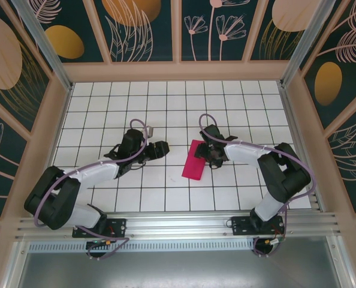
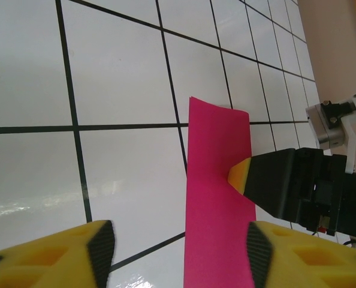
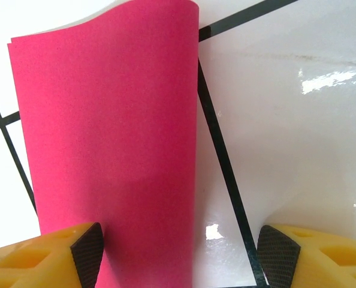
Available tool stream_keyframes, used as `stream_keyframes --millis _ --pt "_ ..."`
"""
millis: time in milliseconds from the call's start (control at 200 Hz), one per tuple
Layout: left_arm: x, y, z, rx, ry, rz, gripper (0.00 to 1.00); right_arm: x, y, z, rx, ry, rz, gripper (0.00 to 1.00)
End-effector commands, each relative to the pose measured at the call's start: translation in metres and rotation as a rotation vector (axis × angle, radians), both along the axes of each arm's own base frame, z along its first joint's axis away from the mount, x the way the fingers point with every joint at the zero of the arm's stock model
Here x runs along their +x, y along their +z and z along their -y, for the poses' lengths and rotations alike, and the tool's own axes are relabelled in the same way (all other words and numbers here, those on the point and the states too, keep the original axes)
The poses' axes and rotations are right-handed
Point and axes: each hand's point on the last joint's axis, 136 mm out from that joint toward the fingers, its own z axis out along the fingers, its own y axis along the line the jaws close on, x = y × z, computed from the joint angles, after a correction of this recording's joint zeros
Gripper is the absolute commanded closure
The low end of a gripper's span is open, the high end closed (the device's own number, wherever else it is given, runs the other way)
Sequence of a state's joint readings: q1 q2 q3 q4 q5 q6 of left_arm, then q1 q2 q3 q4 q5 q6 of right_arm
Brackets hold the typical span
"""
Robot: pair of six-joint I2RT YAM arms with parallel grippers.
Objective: Fold a paper plane with a square sheet of paper (pick it up from the middle)
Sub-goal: Fold the square sheet of paper in half at the center of the table, then hold the square sheet of paper at the center of the table.
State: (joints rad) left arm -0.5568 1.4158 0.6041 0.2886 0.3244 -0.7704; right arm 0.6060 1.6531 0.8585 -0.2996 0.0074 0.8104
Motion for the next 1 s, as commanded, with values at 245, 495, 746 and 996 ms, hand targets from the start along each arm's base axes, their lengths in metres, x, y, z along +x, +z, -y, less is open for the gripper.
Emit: stream_keyframes --millis 245,495,746,996 --pt "0.011 0.000 0.041 -0.027 -0.084 -0.026 1.00 -0.006 -0.037 -0.014 0.019 0.050 -0.048 0.26" --pt "0.016 -0.028 0.082 -0.009 -0.138 -0.120 1.00 -0.008 -0.040 -0.015 0.020 0.059 -0.055 0.26" --pt "0.017 -0.034 0.098 -0.057 -0.171 -0.145 1.00 -0.011 -0.042 -0.012 0.008 0.057 -0.063 0.26" --pt "0.016 -0.049 0.109 -0.055 -0.199 -0.196 1.00 -0.012 -0.045 -0.011 0.003 0.059 -0.070 0.26"
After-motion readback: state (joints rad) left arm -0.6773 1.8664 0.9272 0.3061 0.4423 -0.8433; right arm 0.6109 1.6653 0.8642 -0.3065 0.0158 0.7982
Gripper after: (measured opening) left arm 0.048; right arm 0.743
